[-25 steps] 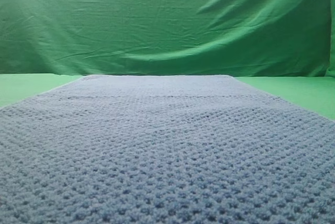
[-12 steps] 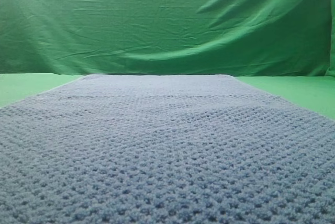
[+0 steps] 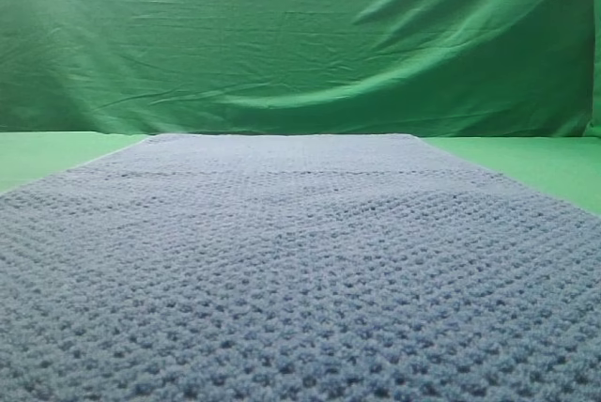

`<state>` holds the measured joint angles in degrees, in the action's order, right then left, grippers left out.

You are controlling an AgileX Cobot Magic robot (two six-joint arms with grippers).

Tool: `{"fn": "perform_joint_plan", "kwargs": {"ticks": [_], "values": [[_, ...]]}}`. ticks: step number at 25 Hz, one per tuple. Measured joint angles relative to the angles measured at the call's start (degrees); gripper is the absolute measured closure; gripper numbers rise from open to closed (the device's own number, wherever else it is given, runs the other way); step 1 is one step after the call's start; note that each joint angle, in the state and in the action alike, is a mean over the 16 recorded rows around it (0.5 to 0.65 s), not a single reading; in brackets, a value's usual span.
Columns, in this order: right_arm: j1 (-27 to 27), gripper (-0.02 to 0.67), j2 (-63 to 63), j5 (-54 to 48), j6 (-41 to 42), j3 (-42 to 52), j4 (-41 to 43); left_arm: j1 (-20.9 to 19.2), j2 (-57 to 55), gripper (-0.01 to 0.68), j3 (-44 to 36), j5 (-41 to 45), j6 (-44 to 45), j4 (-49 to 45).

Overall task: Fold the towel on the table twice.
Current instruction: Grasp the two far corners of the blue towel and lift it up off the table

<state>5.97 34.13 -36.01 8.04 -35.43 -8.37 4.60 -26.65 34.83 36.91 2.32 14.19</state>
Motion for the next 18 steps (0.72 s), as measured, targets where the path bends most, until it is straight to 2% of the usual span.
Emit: {"fn": "perform_joint_plan", "kwargs": {"ticks": [8, 18], "values": [[3.79, 0.649, 19.6, -9.57, -1.85, -12.69, 4.12, 4.03, -20.59, 0.673, 9.42, 7.7, -0.12, -1.76], [9.06, 0.649, 44.27, -13.14, -5.52, -25.29, 5.8, 4.84, -47.1, 0.673, 20.6, 7.45, 0.16, -2.6]]}}
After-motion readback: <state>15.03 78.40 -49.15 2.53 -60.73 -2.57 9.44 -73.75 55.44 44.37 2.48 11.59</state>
